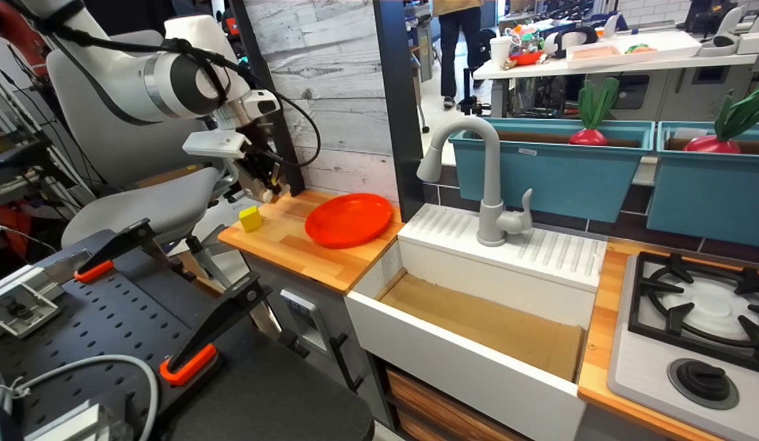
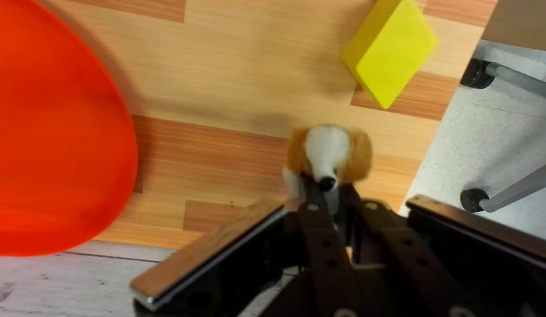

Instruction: Pick the animal plush toy from the counter and put it on the orange plate

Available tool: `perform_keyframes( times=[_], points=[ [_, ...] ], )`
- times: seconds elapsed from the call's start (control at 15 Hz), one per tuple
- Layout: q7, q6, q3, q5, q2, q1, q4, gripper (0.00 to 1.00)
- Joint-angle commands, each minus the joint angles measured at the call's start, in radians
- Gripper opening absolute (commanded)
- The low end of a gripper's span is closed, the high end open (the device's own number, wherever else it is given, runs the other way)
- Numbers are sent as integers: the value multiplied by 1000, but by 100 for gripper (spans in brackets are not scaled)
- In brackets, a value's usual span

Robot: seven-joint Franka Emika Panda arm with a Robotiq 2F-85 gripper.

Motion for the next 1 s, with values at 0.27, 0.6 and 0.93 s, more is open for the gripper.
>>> perform_keyframes(
  times=[0.27, 0.6, 0.93],
  points=[
    [0, 117, -99, 7, -185, -24, -259, 3],
    [-13, 136, -131, 12, -146, -99, -245, 3],
    [-17, 167, -120, 29, -75, -162, -192, 3]
  ],
)
